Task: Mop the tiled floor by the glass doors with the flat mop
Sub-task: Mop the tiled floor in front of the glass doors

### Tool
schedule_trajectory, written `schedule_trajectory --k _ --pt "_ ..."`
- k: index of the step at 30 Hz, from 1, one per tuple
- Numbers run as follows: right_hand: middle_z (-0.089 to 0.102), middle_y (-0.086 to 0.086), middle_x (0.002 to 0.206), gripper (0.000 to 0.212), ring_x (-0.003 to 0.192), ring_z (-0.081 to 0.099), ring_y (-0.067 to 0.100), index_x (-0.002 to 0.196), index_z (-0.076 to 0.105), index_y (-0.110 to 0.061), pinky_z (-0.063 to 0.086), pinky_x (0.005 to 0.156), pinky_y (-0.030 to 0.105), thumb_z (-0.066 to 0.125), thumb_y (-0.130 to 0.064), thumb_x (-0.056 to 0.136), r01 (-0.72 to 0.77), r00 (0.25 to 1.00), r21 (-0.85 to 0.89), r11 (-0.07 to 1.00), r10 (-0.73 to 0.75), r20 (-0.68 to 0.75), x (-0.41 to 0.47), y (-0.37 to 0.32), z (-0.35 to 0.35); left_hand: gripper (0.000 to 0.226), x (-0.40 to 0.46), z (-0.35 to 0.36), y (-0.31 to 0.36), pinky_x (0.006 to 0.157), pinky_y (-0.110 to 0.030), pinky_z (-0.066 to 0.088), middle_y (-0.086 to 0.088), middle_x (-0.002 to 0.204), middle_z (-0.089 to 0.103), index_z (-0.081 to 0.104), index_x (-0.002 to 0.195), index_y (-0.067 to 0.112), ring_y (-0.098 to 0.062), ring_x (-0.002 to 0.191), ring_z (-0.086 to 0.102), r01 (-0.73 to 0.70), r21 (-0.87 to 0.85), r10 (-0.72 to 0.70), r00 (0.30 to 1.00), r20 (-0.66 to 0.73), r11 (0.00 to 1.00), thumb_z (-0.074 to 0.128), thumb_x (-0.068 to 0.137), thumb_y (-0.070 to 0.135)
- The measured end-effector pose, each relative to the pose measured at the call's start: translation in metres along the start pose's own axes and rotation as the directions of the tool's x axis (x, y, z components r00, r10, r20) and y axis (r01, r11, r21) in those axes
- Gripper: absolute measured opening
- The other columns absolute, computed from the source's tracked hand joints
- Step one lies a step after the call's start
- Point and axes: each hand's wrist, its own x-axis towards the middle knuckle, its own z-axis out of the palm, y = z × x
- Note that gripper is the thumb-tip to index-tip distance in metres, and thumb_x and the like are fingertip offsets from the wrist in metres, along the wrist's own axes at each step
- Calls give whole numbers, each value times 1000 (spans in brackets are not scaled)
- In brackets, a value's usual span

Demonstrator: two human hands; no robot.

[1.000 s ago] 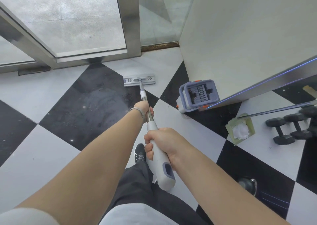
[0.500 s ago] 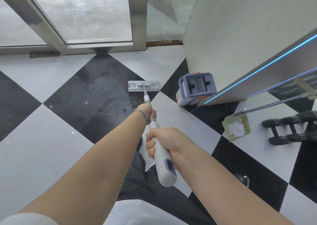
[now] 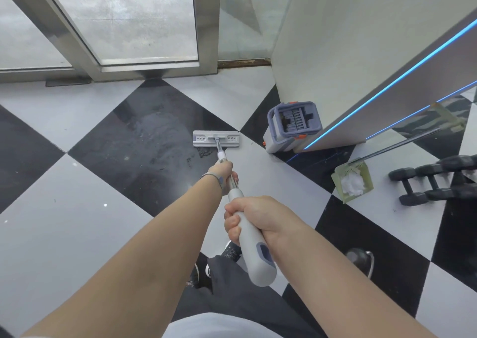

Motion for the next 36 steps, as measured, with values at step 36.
schedule_trajectory --k 36 --pt "42 4 59 14 34 41 10 92 43 -7 38 34 15 40 6 92 -75 994 -87 993 82 73 -14 186 136 20 -68 -215 -105 37 -13 38 -4 43 47 44 84 11 -12 26 39 -26 -214 18 999 -39 976 46 98 25"
